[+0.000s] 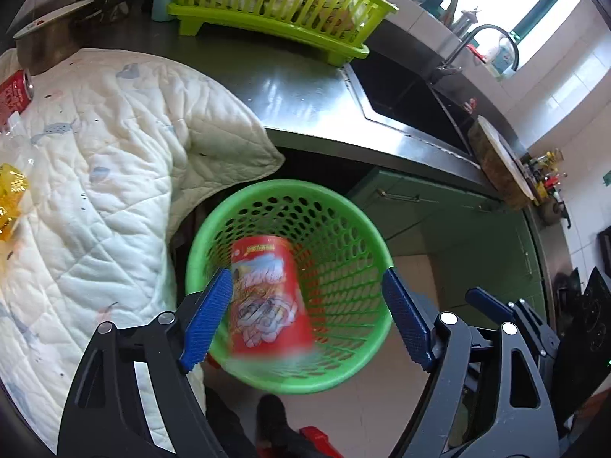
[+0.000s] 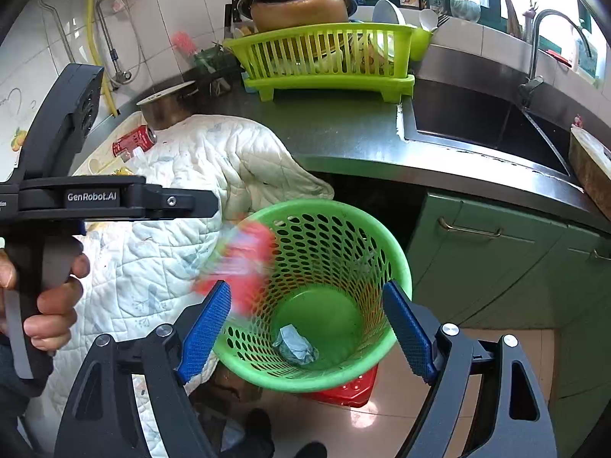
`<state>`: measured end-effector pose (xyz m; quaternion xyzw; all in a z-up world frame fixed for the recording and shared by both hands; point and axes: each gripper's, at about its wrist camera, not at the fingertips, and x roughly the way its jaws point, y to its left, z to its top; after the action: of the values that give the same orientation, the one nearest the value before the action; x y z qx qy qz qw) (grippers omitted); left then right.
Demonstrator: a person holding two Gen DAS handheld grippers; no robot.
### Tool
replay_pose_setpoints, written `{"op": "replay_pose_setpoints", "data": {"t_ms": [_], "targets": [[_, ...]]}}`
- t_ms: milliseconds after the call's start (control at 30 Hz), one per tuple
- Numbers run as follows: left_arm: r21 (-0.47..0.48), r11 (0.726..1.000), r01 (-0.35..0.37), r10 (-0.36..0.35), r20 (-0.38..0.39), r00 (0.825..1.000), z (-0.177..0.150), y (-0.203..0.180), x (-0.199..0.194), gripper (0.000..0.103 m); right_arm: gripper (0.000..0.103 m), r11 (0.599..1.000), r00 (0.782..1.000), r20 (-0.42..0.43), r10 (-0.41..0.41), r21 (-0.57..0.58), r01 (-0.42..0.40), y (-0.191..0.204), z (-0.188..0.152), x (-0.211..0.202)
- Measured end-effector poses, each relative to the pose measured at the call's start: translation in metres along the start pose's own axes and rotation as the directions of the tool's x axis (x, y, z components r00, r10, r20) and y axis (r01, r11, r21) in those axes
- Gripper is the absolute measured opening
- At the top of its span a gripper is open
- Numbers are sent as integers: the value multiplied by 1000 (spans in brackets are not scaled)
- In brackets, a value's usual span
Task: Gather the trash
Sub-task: 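Carry the red cup with the left tool over the basket and drop it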
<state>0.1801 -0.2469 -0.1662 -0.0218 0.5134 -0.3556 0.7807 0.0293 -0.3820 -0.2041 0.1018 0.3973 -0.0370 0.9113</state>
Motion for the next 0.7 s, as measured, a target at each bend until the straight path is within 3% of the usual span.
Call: {"op": "replay_pose_setpoints", "data": {"t_ms": [367, 500, 700], "targets": [[-45, 997, -66, 70, 85, 994, -14, 27, -51, 82, 82, 997, 998, 27, 55, -50, -53, 26, 8, -9], [-81, 987, -137, 147, 129, 981, -28, 51, -80, 82, 82, 991, 995, 27, 94, -98, -91, 47, 15, -6], [-171, 956, -237, 268, 184, 946, -50, 96, -123, 82, 82, 972, 987, 16, 161, -174, -156, 85, 30, 4]]}}
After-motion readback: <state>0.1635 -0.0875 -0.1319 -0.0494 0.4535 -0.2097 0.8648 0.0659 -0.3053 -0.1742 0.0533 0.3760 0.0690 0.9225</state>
